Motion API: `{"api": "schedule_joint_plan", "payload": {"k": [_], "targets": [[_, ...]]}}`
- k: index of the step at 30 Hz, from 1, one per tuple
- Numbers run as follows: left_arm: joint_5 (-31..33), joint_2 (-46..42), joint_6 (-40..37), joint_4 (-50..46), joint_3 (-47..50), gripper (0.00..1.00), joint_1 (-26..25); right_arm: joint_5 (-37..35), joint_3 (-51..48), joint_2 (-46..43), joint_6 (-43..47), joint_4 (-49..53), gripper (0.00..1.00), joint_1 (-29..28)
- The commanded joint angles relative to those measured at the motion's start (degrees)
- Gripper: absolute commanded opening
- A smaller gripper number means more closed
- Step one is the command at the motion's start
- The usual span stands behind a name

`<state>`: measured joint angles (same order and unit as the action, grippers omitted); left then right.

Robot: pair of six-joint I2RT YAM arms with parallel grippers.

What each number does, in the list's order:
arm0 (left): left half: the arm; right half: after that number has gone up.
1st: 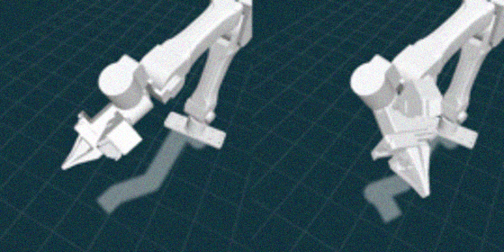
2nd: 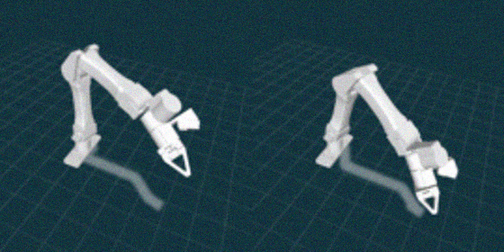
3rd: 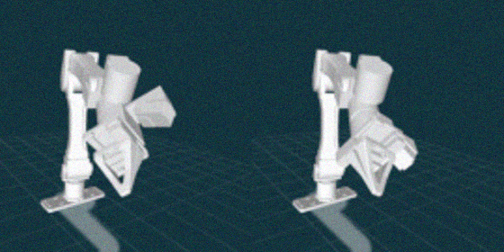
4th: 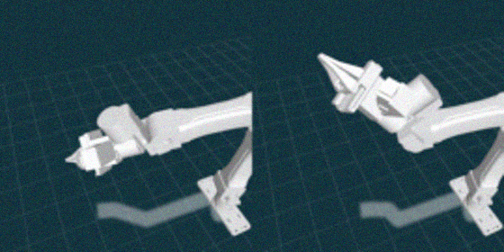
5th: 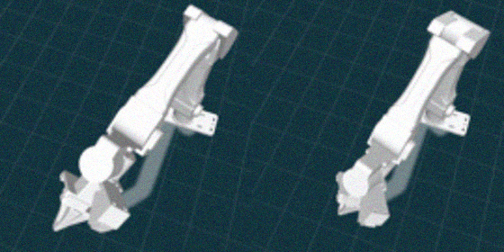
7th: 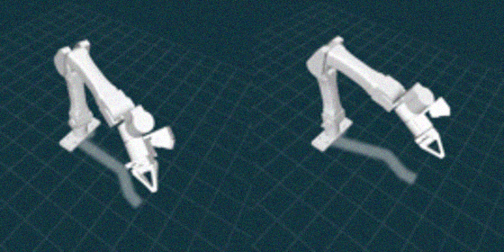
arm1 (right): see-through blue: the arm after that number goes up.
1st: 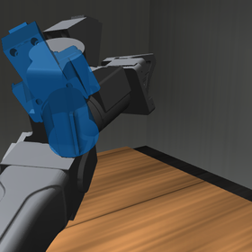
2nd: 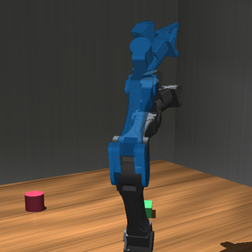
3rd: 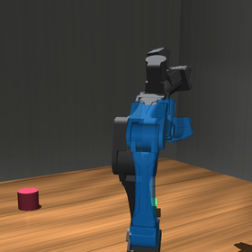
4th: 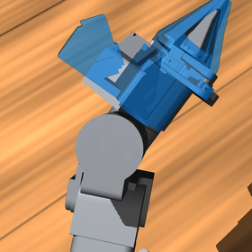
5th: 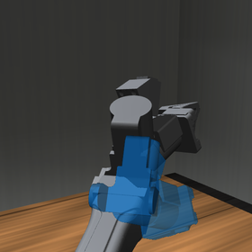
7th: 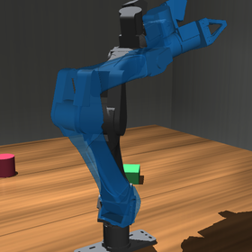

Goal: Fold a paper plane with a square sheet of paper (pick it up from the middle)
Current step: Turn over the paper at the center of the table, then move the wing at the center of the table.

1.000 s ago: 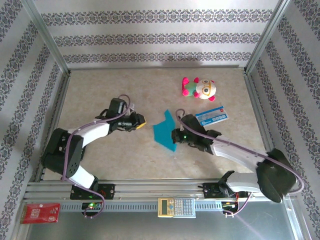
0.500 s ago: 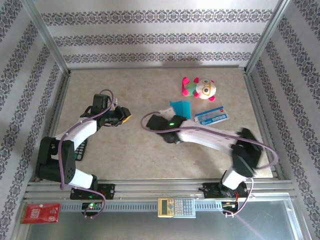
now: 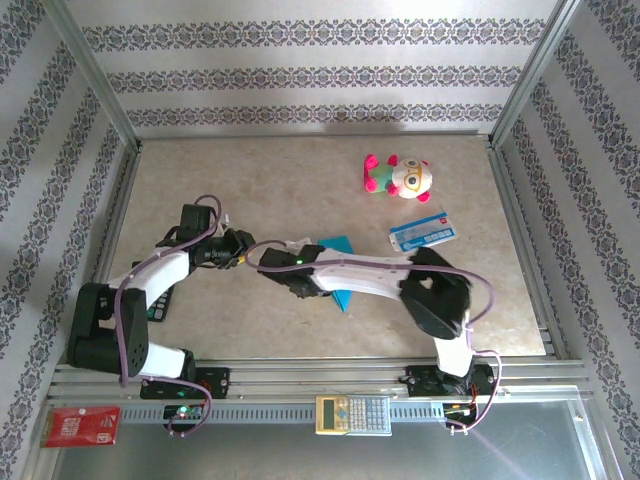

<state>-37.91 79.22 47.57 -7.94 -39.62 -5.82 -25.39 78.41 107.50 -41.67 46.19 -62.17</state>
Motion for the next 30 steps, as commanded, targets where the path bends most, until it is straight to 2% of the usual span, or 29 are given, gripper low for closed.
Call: {"api": "schedule_joint_plan", "payload": {"k": [1,3,6,10,16,22,27,30], "targets": [[-1.7,-3.4,4.1,-0.3,1.8,0.28,-5.1,9.8,-7.9,-13.7,1.8,-6.9,0.24,2.8],[-1.7,-2.9,7.5,3.6,1.9,0.24,-11.5,19.7,-16.4,-19.7,2.8,-13.3,0.23,8.3],[-2.2,1.8,11.8,10.9,-0.6,0.16,-20.6,31.6,-26.9,-23.7,3.1,-24.4,0.15,16.8],[-0.5,8.2,12.4,12.5,-6.0,0.10,-27.1,37.8,-34.5,-23.6,1.0,-36.2,0.07,20.5],[-2.0,17.3,14.3,16.4,-11.1,0.04,-27.9,38.6,-40.8,-18.5,-4.4,-48.5,0.01,20.7],[-3.5,26.1,11.5,13.2,-17.0,0.04,-27.7,36.5,-42.2,-14.8,-7.3,-51.1,0.00,19.4],[-3.4,29.8,7.2,8.6,-18.0,0.04,-26.2,36.1,-43.2,-19.3,-8.4,-50.6,0.03,19.5],[-5.4,31.8,2.7,5.6,-18.8,0.03,-24.7,36.7,-43.8,-25.0,-7.4,-48.5,0.10,20.7]]}}
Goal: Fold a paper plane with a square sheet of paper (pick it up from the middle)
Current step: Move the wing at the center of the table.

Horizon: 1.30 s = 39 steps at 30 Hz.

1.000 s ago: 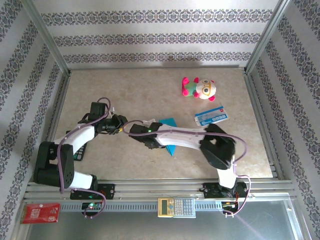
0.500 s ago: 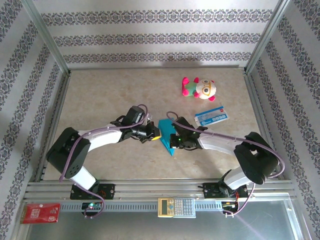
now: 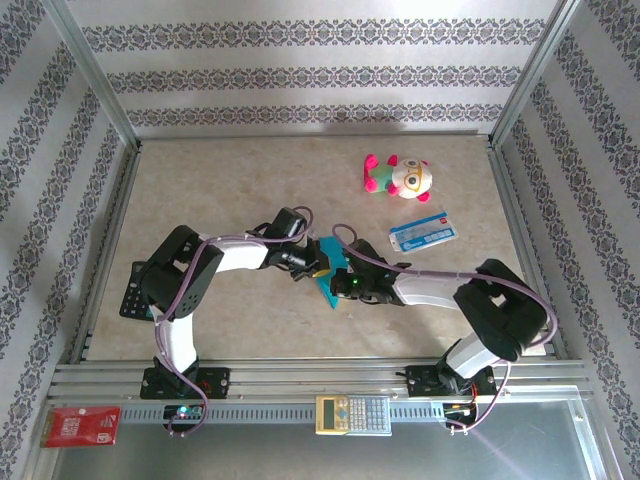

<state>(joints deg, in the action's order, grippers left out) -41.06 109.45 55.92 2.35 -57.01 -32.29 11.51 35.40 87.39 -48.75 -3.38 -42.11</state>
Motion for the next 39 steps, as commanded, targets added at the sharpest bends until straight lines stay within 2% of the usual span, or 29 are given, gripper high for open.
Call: {"api": "schedule_joint_plan", "payload": {"k": [1,5,9,12,18,20,23,24,28,33,39], "targets": [[-3.2,2.0,-8.1,-6.0,-1.9,0.03,2.4,0.6,-0.9,-6.9,0.7,2.1,0.13,1.6],[-6.7,2.8,-18.1,-12.4,-3.9,0.03,4.1,6.7,-1.6,-12.0,4.6,6.0,0.23,7.9],[-9.6,4.0,-30.7,-23.0,-7.5,0.03,4.4,14.1,-0.6,-11.1,7.1,10.3,0.28,16.5],[-10.7,5.1,-36.6,-27.2,-9.8,0.03,4.5,16.4,1.6,-7.2,7.7,9.4,0.32,17.5],[-12.4,6.7,-40.1,-27.8,-11.4,0.03,4.6,20.7,1.6,0.9,2.4,1.0,0.40,16.9],[-11.5,6.8,-40.1,-28.7,-12.3,0.03,4.6,20.8,1.9,2.0,2.2,0.3,0.40,16.5],[-11.5,2.7,-35.7,-23.8,-11.0,0.08,4.5,20.8,1.8,1.5,2.2,0.1,0.40,16.9],[-11.1,0.0,-33.1,-21.0,-9.7,0.12,4.4,20.8,1.7,1.1,2.6,0.5,0.40,17.3],[-6.5,-9.8,-20.6,-8.7,-1.5,0.18,4.0,20.8,0.6,-0.9,3.6,1.6,0.40,19.2],[-2.3,-11.0,-14.9,-9.5,2.4,0.12,1.2,20.3,0.6,-1.2,3.7,1.8,0.41,20.0],[-1.8,-6.4,-16.5,-11.4,1.8,0.05,0.5,21.2,2.8,1.2,4.2,1.3,0.41,20.0]]}}
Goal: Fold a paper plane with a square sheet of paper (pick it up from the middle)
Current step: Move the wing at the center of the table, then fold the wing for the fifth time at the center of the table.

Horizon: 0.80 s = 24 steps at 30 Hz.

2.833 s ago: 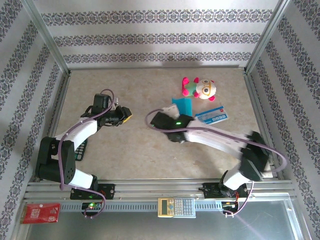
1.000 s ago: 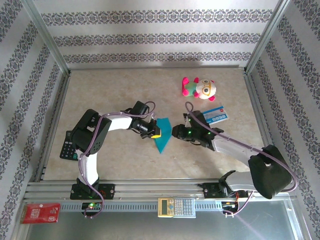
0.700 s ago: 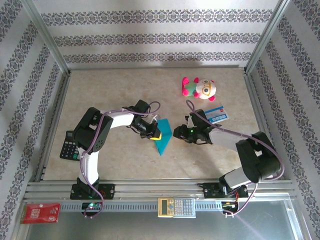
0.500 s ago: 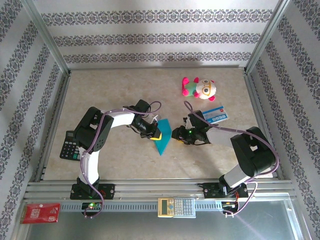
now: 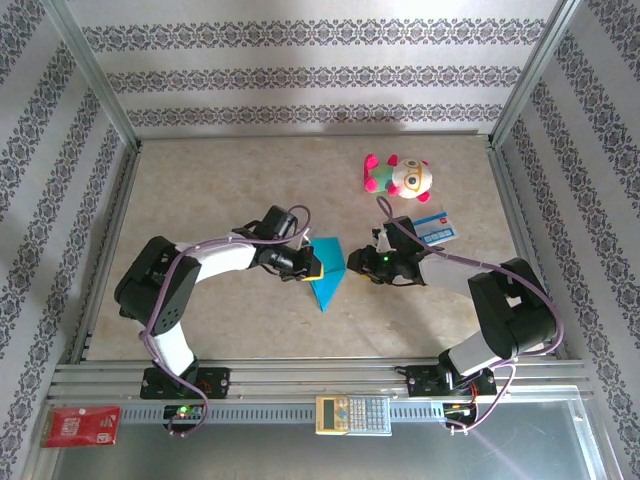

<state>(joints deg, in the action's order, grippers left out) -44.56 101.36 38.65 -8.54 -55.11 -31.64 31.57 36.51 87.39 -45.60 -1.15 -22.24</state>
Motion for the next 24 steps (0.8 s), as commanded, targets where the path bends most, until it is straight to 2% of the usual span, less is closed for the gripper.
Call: {"api": "schedule_joint_plan", "payload": {"k": [1,6,15,24], "targets": [[1.9,2.5,-0.3,-1.8,-0.7,0.04,-0.2,1.1,2.1,1.6,1.3,-0.9,0.41,0.1],[0.6,7.1,-5.3,-5.5,-2.4,0.01,0.6,2.5,4.2,4.5,2.0,-0.4,0.44,0.0],[-3.6,10.1,-15.8,-11.2,-3.7,0.00,3.2,6.1,8.0,8.8,4.9,2.2,0.50,-0.5],[-4.7,11.0,-17.3,-11.3,-4.1,0.00,3.4,6.5,8.3,10.9,5.7,3.0,0.49,-0.9]]}}
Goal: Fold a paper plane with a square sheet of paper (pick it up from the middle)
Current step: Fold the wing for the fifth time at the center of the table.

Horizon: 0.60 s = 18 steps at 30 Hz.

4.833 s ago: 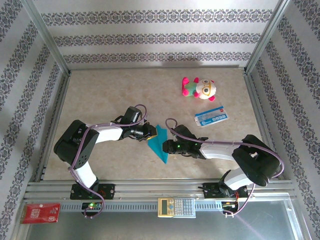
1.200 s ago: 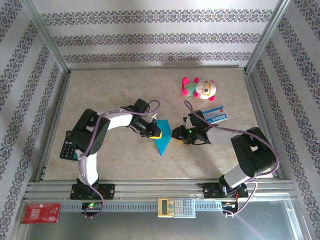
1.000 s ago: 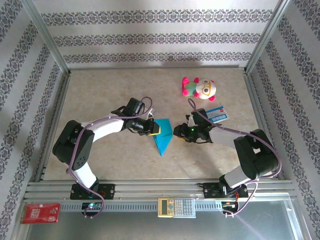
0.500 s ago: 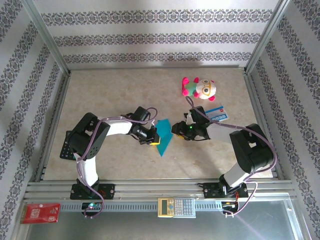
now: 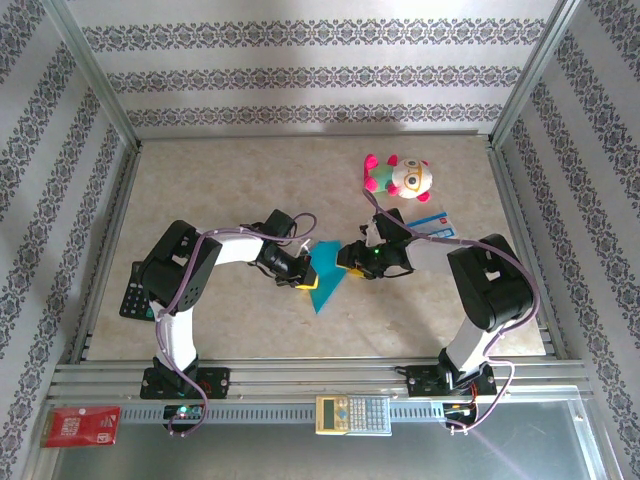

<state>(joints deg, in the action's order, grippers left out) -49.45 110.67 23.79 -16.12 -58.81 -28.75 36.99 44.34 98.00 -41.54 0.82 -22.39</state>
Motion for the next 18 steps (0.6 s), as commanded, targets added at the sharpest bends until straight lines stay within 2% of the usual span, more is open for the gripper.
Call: {"api": "schedule_joint_plan", "payload": {"k": [1,6,18], "targets": [[0.2,1.7,-2.5,-3.7,-0.3,0.00,0.4,0.8,0.2,0.0,1.6,1.0,0.49,-0.7],[0.0,1.6,-2.5,-3.7,-0.5,0.00,0.5,2.2,-0.4,1.0,-0.5,-1.5,0.44,-1.3],[0.0,0.9,-2.2,-3.7,-0.8,0.00,0.5,-0.5,-2.4,-1.2,-1.1,-2.0,0.12,-1.5]]}}
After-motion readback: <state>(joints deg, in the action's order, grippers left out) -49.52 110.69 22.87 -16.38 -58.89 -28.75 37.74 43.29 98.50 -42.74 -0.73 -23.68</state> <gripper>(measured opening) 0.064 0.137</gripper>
